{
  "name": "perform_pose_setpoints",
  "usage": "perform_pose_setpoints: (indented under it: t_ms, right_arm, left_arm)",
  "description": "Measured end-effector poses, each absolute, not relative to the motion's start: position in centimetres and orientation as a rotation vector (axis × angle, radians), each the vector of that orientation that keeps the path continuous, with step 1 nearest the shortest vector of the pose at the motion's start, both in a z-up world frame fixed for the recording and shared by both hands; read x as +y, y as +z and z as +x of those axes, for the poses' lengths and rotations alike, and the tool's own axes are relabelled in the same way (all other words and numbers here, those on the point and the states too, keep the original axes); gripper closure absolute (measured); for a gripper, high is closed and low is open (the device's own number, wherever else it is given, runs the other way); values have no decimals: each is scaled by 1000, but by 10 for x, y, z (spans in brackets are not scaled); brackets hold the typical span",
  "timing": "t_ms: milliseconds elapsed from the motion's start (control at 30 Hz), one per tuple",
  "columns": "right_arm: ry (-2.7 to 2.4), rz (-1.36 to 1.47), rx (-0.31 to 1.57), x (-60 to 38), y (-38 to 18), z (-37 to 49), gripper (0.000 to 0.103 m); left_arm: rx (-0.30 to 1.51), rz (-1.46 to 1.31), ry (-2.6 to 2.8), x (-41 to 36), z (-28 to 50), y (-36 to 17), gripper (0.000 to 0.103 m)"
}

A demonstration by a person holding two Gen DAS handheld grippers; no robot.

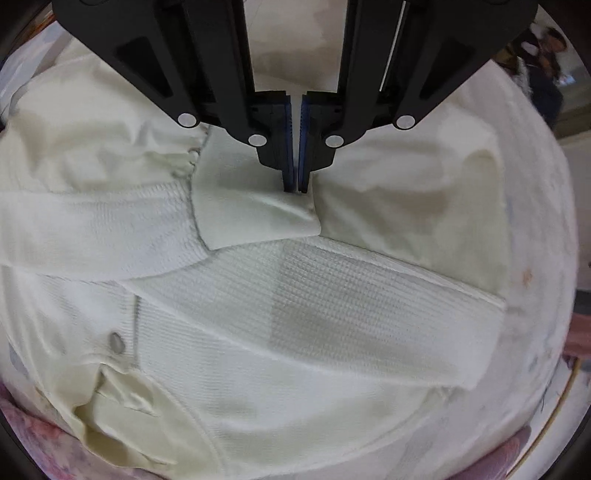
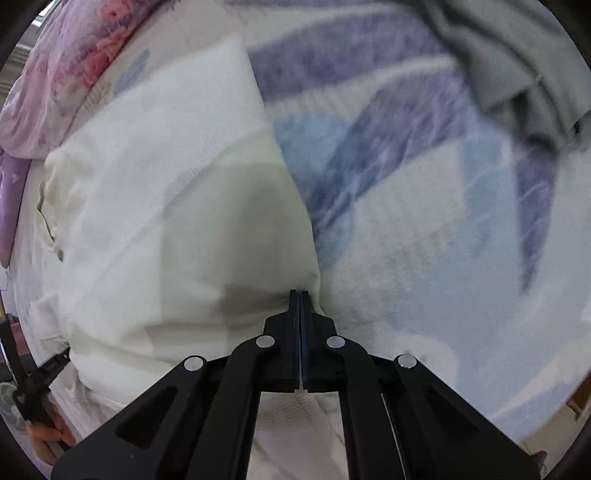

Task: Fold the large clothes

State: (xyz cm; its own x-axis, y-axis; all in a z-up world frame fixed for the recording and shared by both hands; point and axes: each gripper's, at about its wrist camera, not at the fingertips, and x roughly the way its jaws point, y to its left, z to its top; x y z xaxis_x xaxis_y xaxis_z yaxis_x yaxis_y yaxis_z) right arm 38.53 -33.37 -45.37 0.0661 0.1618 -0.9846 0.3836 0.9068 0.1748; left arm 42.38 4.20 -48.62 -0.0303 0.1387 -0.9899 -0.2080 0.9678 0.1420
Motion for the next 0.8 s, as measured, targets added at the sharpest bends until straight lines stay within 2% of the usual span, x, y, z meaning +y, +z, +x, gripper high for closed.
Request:
perform_pose_setpoints:
  t_ms: [133,233,267,400,467,700,800]
  right_arm:
    - [-126,456,1423,-339,-436,433,102]
    - [-157,452,1519,-343,-498,488,102]
    - [-170,477,1515,-344,-503,495,103]
    - [-161,370,1426,-336,-479,521,102]
    - [-133,424,1532,-333,-497,516,102]
    - [-89,463,1658,-319,-479,421,102]
    - [-78,470,1684,-314,-502,385,102]
  left_arm:
    - [1546,-102,240,37,436,-478,101]
    - [1570,-133,261,43,442,-503,102]
    - [1562,-144,270,43,444,-500,102]
    - [1557,-188,260,47,446,-487,101]
    - [1554,-222,246,55,443,-491,102]
    - [1552,-235,224,59,411,-478,101]
    - [1554,-214,213,58,403,-496,102]
